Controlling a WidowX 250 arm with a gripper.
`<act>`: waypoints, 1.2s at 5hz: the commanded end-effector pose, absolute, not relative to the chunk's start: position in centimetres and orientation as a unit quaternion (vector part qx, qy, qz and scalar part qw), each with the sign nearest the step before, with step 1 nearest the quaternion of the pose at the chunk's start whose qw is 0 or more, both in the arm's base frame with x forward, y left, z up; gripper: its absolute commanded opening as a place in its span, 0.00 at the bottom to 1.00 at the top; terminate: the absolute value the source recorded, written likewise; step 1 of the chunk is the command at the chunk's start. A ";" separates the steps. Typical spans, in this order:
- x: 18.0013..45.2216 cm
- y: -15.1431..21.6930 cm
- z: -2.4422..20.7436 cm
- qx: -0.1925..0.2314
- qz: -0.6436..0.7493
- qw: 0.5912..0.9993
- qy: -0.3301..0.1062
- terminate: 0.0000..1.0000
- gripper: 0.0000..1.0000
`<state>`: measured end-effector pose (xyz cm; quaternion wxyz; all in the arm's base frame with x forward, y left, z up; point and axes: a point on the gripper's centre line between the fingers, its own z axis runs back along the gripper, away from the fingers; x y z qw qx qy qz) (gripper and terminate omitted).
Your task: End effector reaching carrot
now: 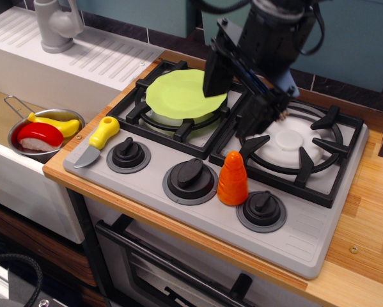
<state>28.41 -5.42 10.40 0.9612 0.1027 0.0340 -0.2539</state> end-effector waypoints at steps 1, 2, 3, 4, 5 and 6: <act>27.5 -6.2 10.0 0.100 -0.246 0.964 -0.017 0.00 1.00; 27.0 -6.8 8.6 0.095 -0.243 0.965 -0.028 0.00 1.00; 27.1 -7.2 7.2 0.092 -0.241 0.965 -0.044 0.00 1.00; 27.4 -7.3 6.2 0.090 -0.245 0.964 -0.057 0.00 1.00; 28.0 -7.0 5.2 0.089 -0.248 0.962 -0.068 0.00 1.00; 28.4 -7.0 4.6 0.092 -0.251 0.961 -0.065 0.00 1.00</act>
